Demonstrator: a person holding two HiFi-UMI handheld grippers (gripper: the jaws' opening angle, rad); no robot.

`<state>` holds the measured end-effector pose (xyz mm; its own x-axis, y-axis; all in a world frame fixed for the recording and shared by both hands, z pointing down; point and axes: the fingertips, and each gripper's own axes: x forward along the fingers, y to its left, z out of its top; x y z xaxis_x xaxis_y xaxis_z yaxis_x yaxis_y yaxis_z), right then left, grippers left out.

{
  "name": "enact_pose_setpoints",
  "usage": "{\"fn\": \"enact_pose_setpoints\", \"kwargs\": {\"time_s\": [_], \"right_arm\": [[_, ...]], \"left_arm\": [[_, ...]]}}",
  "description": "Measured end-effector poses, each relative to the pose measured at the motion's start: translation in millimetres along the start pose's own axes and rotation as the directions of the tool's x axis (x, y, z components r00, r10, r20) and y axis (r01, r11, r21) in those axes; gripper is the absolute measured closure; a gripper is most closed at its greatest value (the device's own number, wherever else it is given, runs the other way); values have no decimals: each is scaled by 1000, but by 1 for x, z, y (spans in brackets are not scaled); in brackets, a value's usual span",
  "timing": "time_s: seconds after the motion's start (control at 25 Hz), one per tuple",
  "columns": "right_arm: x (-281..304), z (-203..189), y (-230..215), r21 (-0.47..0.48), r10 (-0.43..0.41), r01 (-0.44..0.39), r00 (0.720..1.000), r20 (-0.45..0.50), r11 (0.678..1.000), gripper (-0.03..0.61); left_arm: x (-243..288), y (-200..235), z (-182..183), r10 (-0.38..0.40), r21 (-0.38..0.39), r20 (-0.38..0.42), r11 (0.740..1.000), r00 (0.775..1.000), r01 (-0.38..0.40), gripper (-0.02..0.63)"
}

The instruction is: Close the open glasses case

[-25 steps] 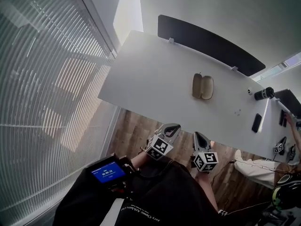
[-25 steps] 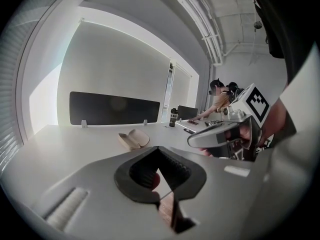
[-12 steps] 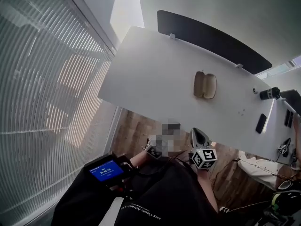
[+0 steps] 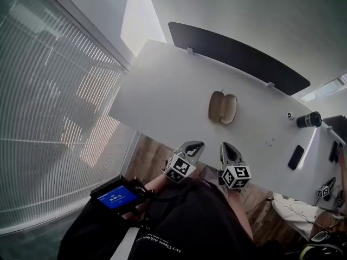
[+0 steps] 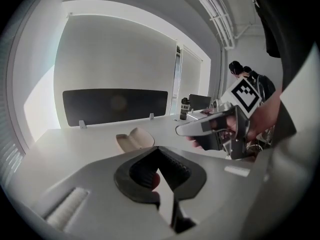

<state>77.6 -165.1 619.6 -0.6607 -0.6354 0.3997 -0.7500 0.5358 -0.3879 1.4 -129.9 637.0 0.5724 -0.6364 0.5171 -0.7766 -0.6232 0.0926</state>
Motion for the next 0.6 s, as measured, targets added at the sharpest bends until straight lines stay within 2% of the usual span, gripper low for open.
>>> {"fn": "enact_pose_setpoints", "kwargs": {"time_s": [0.16,0.32,0.44,0.6], "right_arm": [[9,27,-27,6,61,-61,998,30,998,574],[13,27,-39,4,103,-103,995,15,995,574],[15,24,-44,11,101,-101,995,-2,995,574],[19,24,-55,9,52,-52,999,-16,999,574]], "left_arm": [[14,2,26,71,19,-15,997,997,-71,607],[28,-4,30,83,28,-46,996,996,-81,607],[34,2,27,84,2,-63,996,994,-84,607],[49,21,33,58,-14,-42,998,997,-59,607]]}}
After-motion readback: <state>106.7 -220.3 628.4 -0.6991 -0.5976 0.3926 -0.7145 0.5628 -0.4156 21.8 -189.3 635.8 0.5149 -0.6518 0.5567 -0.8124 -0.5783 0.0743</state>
